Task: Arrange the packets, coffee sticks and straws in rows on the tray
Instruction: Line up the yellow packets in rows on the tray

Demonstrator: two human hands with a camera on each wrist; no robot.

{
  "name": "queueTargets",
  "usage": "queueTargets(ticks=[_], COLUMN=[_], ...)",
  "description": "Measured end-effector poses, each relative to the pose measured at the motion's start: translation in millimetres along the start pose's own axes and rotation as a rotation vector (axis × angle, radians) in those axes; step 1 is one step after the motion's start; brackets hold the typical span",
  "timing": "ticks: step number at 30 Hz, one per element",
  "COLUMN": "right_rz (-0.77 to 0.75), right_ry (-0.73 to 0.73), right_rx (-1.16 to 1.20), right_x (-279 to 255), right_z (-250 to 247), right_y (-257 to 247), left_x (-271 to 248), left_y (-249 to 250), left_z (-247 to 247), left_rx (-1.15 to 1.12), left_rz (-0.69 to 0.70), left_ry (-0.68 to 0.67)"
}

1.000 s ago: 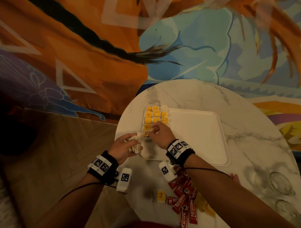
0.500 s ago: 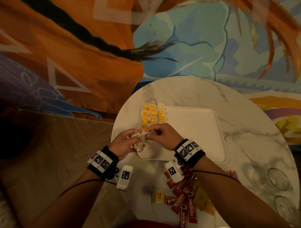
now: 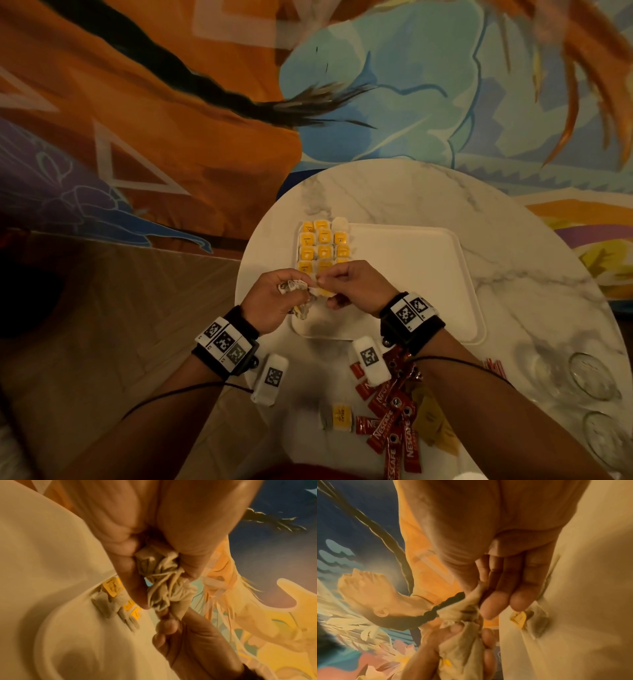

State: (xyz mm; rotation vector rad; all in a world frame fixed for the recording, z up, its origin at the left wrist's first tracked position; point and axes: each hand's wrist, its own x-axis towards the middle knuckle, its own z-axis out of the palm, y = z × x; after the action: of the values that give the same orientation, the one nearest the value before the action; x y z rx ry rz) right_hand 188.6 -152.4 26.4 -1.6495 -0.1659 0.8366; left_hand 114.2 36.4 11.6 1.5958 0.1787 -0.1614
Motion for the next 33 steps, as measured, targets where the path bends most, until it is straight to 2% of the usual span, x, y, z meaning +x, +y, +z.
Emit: queueTargets(ticks=[3,7,10,14,18,20,27,33], right_rz=[-0.067,-0.203,-0.254,-0.245,-0.181,-0.168,-0.112,-0.124], right_ry=[0.033,0.127,0.183,0.058,-0.086,-0.106,0.014,0.099], right_rx=[-0.053,-0.390,-0.680,-0.907,-1.017,-1.069,-1.093,-1.144], right_x=[3,9,11,11,18,24,49,55], right_z=[-5,-16,-22,-23,-21,-18,-11,-12], right_y=[-6,-17,-25,-27,-24,-21,-6,0], left_x=[3,7,11,13,16,17,22,26], left_y=[-3,-5,-7,-10,-12,-12,-8,-11], left_z=[0,-3,-11,-18,-19,-19,-15,-12], left_rx=[-0.031,-0.264,-0.389,-0.534,-0.611,-0.623,-0.612,-0.585], left_rz=[-0.029,-0.191,-0.295,-0.376,-0.409,-0.417,-0.412,-0.404], left_ry=[0.023,0.125,0.154,0.149,0.149,0.146,0.106,0.098])
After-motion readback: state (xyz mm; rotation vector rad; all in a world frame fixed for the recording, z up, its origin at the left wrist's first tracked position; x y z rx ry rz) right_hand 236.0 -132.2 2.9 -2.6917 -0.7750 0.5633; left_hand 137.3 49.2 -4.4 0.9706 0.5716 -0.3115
